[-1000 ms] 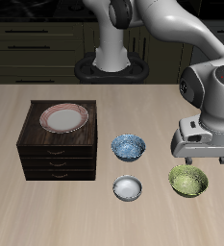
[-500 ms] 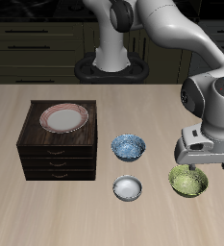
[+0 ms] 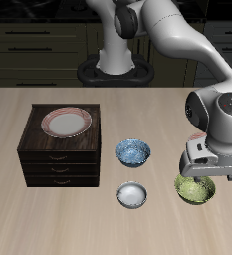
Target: Stack the green bowl on the blue bowl
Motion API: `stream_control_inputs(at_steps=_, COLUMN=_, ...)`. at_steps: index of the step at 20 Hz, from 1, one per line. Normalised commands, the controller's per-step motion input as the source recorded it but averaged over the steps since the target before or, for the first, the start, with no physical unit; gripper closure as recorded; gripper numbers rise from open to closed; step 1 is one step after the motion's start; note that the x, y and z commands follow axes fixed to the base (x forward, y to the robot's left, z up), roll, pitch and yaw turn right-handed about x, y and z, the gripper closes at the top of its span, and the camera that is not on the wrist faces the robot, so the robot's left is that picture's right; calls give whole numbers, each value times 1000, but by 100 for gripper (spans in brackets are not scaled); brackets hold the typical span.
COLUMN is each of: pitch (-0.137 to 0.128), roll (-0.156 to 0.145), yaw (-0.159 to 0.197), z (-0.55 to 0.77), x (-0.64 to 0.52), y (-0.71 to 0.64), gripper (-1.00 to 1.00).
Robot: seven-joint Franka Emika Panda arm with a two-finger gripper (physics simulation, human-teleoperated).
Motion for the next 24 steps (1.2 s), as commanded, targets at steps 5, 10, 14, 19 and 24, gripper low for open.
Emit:
stream_control_inputs(at_steps=5, pitch=33, roll=-10, yaw=-9, z=-220, x=-37, y=-101, gripper=-100)
stream_control_inputs(at_steps=10, pitch=46, roll=-6, yaw=-13, z=-227, x=-10, y=-134, gripper=-100)
stream_control_inputs(at_steps=14, pitch=40, roll=14, yaw=-2, z=-256, x=-73, y=-98, gripper=100)
stream_control_inputs(at_steps=19, pitch=17, roll=-3, yaw=-14, z=-74, x=9, y=-86, gripper=100)
stream_control_inputs(at_steps=24, pitch=0, roll=9, yaw=5, z=17, x=-44, y=-58, gripper=100)
